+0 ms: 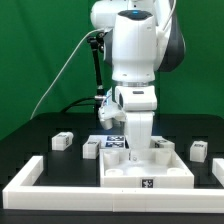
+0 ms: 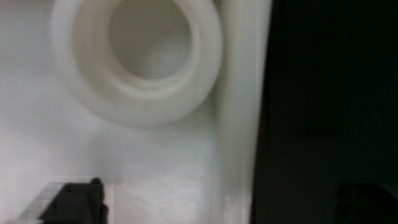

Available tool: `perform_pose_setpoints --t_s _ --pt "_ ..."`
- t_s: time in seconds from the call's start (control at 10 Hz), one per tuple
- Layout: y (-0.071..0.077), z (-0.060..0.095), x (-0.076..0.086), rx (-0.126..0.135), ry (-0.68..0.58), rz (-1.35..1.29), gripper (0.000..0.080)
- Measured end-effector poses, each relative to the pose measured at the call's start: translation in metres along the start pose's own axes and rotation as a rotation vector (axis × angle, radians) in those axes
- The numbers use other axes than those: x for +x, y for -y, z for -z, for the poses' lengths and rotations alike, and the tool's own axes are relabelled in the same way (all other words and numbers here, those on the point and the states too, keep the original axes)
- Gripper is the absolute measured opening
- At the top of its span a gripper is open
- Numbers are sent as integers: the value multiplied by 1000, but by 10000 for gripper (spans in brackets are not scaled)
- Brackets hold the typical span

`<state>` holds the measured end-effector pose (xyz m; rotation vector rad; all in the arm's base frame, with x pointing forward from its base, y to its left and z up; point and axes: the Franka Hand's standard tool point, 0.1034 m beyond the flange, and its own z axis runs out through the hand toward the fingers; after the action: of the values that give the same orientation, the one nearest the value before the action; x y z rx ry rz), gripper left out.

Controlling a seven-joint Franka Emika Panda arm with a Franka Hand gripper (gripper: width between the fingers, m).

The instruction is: Assemble one leg

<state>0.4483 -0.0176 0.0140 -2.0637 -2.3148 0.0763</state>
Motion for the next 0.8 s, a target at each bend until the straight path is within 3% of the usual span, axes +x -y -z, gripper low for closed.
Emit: perform_pose_setpoints --t_s 0.3,0.6,0.7,0.8 --pt "-2 -6 -5 16 -3 -28 649" --pt "-1 -7 -5 18 -3 -28 250" --pt "-1 -7 -5 18 -3 -28 250" --pt "-2 -7 -5 16 -3 -28 76"
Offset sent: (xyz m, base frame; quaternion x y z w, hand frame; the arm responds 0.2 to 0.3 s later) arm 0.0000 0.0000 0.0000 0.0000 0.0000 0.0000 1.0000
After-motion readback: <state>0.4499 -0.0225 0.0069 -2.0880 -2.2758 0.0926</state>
